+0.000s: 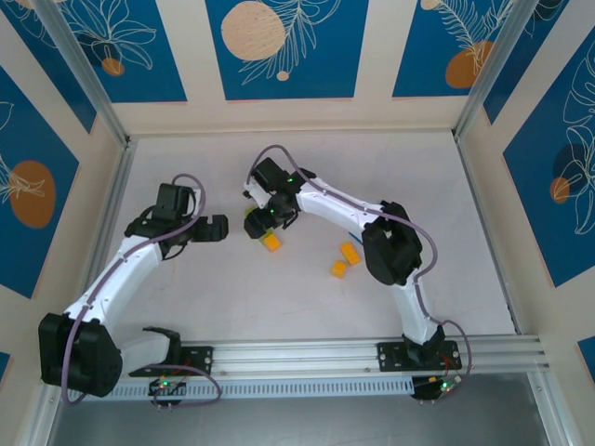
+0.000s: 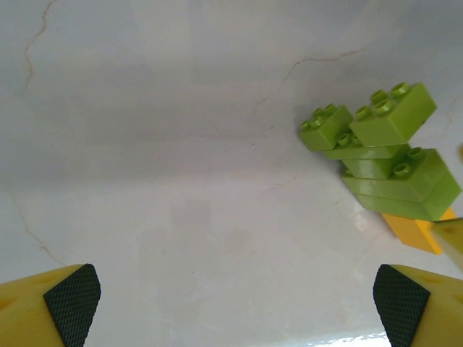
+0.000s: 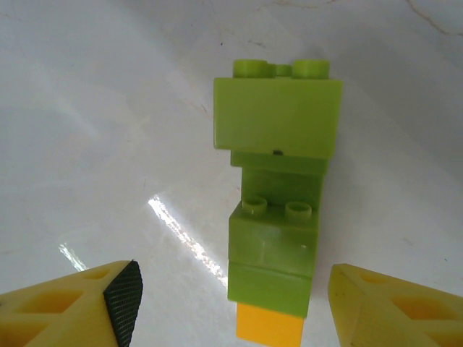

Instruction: Assemble a carrot with lego

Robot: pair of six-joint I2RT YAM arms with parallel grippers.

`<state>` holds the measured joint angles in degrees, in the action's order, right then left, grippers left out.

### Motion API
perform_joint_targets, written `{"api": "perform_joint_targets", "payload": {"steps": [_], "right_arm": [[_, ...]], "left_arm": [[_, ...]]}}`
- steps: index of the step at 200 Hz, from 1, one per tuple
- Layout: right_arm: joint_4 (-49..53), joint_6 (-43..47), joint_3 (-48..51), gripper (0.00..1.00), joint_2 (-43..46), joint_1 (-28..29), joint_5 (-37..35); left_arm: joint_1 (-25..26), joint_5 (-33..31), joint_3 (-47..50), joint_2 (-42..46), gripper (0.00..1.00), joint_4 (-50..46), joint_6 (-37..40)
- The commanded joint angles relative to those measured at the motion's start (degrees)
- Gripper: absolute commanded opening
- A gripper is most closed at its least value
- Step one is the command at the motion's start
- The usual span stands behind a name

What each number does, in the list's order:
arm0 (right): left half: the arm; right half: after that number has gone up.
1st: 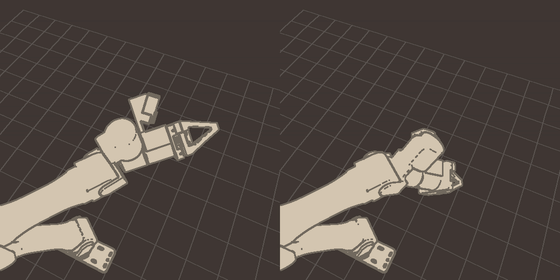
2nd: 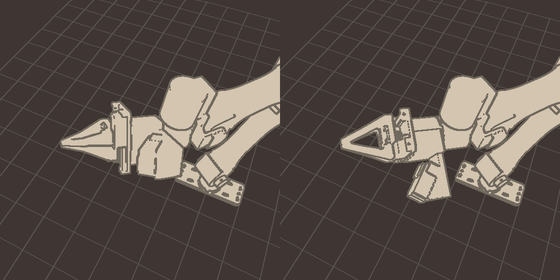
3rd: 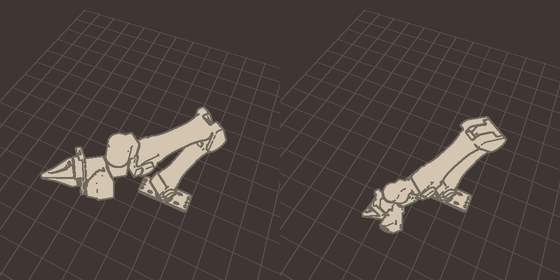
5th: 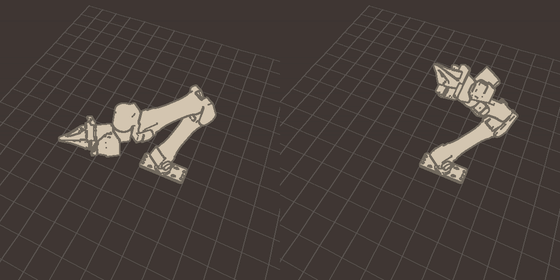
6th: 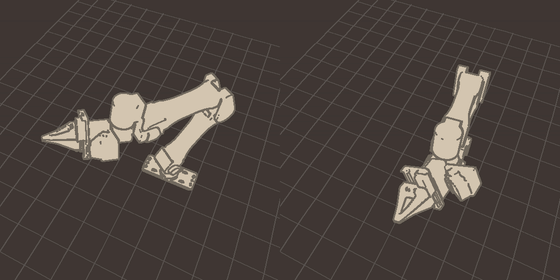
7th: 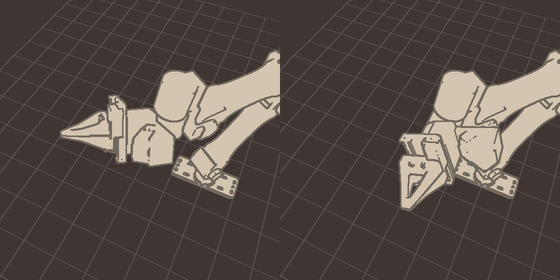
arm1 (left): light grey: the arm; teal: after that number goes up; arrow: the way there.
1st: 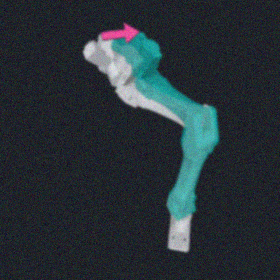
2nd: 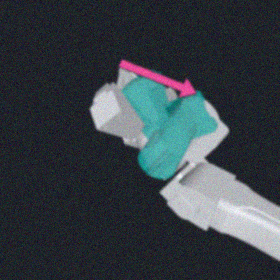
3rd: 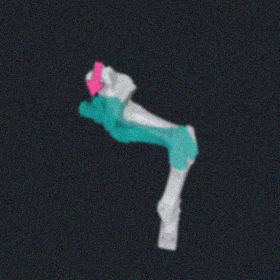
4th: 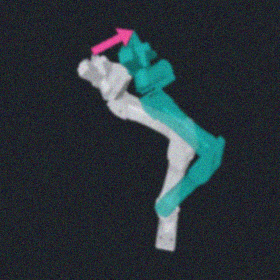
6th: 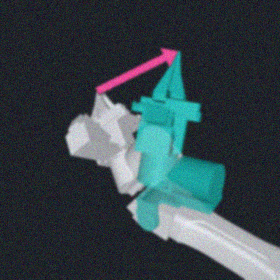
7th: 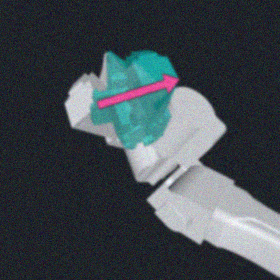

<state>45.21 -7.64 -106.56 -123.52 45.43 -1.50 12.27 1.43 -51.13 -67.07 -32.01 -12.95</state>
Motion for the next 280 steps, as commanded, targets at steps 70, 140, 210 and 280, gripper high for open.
{"api": "perform_joint_targets", "payload": {"steps": [70, 140, 210, 280], "right_arm": [[5.86, 2.37, -5.45, 0.63, -4.75, 0.71, -3.16], [4.29, 1.12, -3.7, 0.46, -5.17, -0.21, -1.9], [2.09, -0.25, -1.91, 0.39, -5.41, -1.91, 1.79], [-6.55, -8.07, 5.24, 0.37, -4.31, -10.19, 17.76]], "left_arm": [[-1.3, 3.65, 0.86, 0.98, 0.99, 0.87, 1.3], [-1.55, 4.02, 1.06, 0.89, 0.99, 1.24, 1.52], [-1.67, 4.45, 1.12, 0.71, 0.99, 1.78, 1.6], [-2.0, 5.64, 1.06, 0.85, 0.99, 2.17, 1.67]]}}
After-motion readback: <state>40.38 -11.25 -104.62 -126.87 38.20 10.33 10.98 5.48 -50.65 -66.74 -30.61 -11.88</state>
